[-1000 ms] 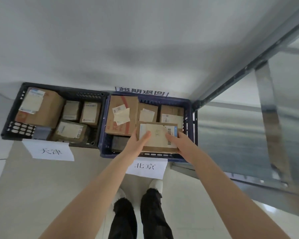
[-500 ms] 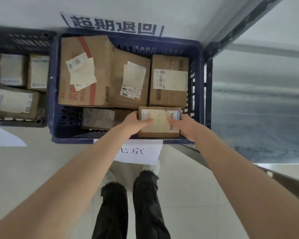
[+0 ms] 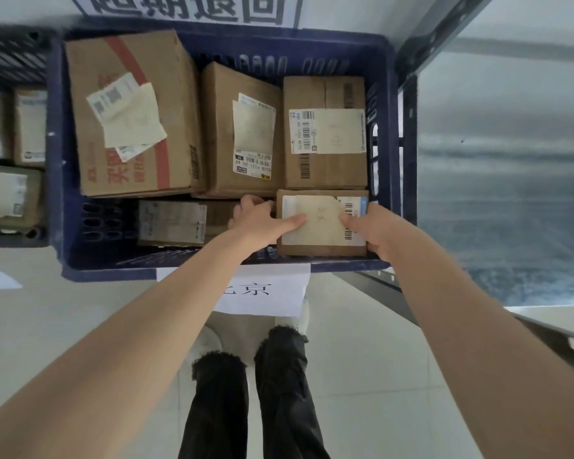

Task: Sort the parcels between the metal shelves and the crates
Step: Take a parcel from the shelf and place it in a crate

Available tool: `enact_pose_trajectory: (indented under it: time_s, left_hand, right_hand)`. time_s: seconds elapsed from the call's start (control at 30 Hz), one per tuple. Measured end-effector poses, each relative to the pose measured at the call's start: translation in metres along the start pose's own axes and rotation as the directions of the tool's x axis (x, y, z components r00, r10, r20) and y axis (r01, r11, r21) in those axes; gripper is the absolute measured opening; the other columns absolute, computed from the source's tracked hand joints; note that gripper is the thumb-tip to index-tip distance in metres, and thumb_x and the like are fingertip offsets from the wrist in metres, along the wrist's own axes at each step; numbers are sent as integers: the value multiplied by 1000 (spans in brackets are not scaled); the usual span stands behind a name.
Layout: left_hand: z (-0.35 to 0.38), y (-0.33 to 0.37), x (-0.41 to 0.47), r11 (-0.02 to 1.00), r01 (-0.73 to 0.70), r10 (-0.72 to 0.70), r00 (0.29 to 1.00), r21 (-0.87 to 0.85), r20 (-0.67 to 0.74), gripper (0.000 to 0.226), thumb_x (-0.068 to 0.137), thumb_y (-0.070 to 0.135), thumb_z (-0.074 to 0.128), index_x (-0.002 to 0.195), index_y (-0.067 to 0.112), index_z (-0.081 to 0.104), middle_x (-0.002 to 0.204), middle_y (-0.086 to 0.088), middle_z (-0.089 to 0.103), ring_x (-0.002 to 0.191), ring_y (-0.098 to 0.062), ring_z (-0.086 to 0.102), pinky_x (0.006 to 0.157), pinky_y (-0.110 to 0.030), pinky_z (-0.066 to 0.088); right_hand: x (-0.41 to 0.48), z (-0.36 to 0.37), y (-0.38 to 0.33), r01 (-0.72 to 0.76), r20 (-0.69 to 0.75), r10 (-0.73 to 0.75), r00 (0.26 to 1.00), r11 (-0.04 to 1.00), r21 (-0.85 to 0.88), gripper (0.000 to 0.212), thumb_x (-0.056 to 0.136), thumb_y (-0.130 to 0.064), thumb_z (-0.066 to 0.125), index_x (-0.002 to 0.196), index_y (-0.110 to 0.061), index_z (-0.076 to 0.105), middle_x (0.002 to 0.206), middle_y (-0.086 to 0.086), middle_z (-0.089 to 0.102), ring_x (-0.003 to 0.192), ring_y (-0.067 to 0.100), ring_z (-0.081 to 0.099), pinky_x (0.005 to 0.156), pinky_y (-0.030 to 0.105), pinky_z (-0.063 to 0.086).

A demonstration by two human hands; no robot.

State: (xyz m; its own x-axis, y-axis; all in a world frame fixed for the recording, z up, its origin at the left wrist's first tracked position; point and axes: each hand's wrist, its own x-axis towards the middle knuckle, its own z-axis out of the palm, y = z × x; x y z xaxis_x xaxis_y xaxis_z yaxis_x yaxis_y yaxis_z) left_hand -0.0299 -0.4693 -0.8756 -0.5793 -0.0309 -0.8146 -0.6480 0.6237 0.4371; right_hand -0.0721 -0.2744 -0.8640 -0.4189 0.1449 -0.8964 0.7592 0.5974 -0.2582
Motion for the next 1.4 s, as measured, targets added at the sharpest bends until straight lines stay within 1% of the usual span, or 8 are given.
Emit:
enact_pose_trajectory:
  time_s: [0.13, 0.27, 0.47, 0.57, 0.63, 0.87, 1.2, 1.4]
  left_hand:
    - [-11, -7, -4, 959, -35, 51, 997, 282, -49, 77, 80, 81, 46, 139, 32, 50, 145, -6, 33, 136, -31, 25, 113, -44, 20]
    - [-19, -19, 0, 991, -35, 56, 986, 132, -159, 74, 85, 76, 44, 137, 23, 50, 148, -6, 34, 140, -30, 23, 116, -46, 21]
    - [-11, -25, 1, 995, -60, 71, 989, 84, -128, 83, 84, 68, 57, 149, 19, 38, 151, -3, 30, 140, -26, 30, 115, -45, 29]
    - [-3, -28, 5, 991, -31, 29, 999, -132, -16, 68, 87, 49, 68, 143, 17, 44, 144, -3, 48, 126, -22, 50, 98, -34, 45]
    - [0, -28, 7, 969, -4, 15, 999, -246, 41, 63, 88, 38, 72, 141, 16, 45, 137, -2, 56, 120, -20, 55, 91, -29, 46]
    - [-1, -27, 18, 948, -53, 67, 997, -315, 36, 52, 81, 27, 79, 128, 18, 58, 127, 0, 64, 96, -10, 56, 63, -15, 42]
    - [-11, -17, 19, 984, -63, 82, 990, -164, 111, 47, 88, 37, 71, 129, 18, 59, 126, 0, 63, 100, -15, 56, 87, -29, 45]
    - [-12, -18, 26, 985, -22, 45, 991, -170, 130, 46, 87, 40, 72, 124, 17, 60, 118, 0, 65, 105, -19, 62, 96, -40, 52]
  right_hand:
    - [-13, 4, -3, 5, -6, -5, 1000, 1000, 13, 38, 98, -28, 60, 133, -14, 55, 126, 7, 63, 115, 26, 59, 99, 42, 49]
    - [-15, 10, -9, 4, -6, -4, 1000, 1000, 14, 40, 98, -27, 60, 135, -14, 54, 128, 8, 62, 117, 26, 58, 94, 40, 49]
    - [-9, 23, -15, -7, -5, 7, 1000, 1000, -26, 43, 98, -29, 61, 136, -12, 52, 129, 10, 62, 115, 26, 59, 92, 39, 49]
    - [-7, 29, -17, -5, 0, 5, 1000, 1000, -27, 41, 99, -29, 59, 135, -12, 51, 128, 9, 62, 103, 23, 56, 83, 34, 45]
    - [-5, 31, -17, -13, 10, 14, 1000, 1000, -27, 42, 98, -29, 60, 136, -11, 51, 127, 11, 63, 105, 24, 59, 87, 35, 50]
    - [4, 23, -14, -34, 93, 29, 995, 998, 48, 32, 97, -20, 62, 128, -13, 55, 125, 9, 64, 119, 28, 59, 106, 49, 47]
    - [5, 20, -21, -50, 56, 54, 997, 996, -69, 40, 97, -28, 62, 132, -10, 53, 125, 11, 65, 116, 27, 61, 103, 45, 50]
    - [4, 8, -29, -45, 75, 56, 996, 989, -143, 28, 97, -26, 62, 120, -12, 55, 123, 10, 65, 119, 27, 60, 105, 46, 48]
